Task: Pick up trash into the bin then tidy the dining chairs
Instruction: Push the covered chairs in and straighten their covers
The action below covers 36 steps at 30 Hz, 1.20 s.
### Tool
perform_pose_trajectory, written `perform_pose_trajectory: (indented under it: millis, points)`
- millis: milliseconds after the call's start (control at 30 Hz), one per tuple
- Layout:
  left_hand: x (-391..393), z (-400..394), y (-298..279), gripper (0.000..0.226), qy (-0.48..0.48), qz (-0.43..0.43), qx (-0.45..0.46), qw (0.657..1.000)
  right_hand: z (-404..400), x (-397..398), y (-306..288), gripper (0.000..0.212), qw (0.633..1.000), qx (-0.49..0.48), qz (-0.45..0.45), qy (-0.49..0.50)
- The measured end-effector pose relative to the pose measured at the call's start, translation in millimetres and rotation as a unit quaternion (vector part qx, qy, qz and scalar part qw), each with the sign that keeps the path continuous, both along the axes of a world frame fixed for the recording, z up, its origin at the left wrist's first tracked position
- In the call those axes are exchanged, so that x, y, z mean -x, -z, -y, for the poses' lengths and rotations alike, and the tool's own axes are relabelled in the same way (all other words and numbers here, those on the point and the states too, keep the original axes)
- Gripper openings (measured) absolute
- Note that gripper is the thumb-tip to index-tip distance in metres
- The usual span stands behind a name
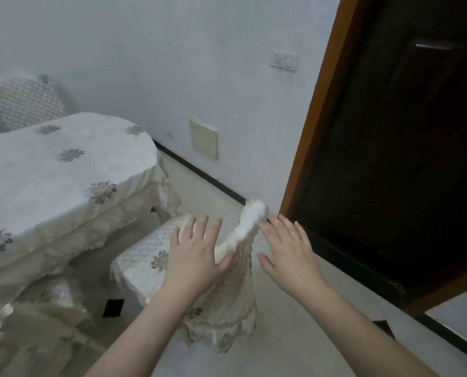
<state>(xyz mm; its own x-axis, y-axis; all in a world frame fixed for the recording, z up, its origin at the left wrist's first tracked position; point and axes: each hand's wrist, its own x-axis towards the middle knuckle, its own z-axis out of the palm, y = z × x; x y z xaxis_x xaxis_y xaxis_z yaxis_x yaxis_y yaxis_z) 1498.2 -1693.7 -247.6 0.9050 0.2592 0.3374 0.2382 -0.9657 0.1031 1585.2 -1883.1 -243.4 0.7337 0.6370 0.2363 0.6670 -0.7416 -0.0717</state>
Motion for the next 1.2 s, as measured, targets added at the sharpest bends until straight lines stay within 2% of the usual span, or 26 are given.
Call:
perform_pose_trajectory:
  millis: [233,433,567,700,833,933,1067,1200]
  points:
    - [-21.4,5.5,52.5,0.067,-0.069,-0.057,0.046,0.995,-47.8,-66.4,32.5,0.062,0.995,0.009,-0.039,-0.094]
    - [-41.4,13.8,64.5,0.072,-0.164,-0.054,0.025,0.985,-59.8,-133.3,61.3,0.066,0.976,0.022,-0.056,-0.208]
    - [-44.7,23.4,80.0,0.074,-0.216,-0.091,0.038,0.971,-51.8,-174.7,72.1,0.072,0.950,0.082,-0.092,-0.288]
    - [-41.9,25.5,98.5,0.082,-0.273,-0.147,0.095,0.946,-57.5,-200.7,87.4,0.081,0.932,0.133,-0.102,-0.323]
    - [-27.5,20.8,116.4,0.092,-0.289,-0.182,0.129,0.931,-73.2,-211.7,104.7,0.084,0.913,0.171,-0.128,-0.348]
    - [-14.4,5.7,122.0,0.078,-0.325,-0.161,0.159,0.918,-87.2,-218.5,115.5,0.077,0.904,0.165,-0.146,-0.366]
    - [-4.6,-6.6,128.5,0.041,-0.304,-0.150,0.107,0.935,-102.9,-223.9,118.1,0.065,0.902,0.160,-0.173,-0.362]
    - [-6.1,-13.6,134.4,0.028,-0.306,-0.152,0.116,0.933,-109.4,-221.5,109.8,0.030,0.902,0.186,-0.144,-0.362]
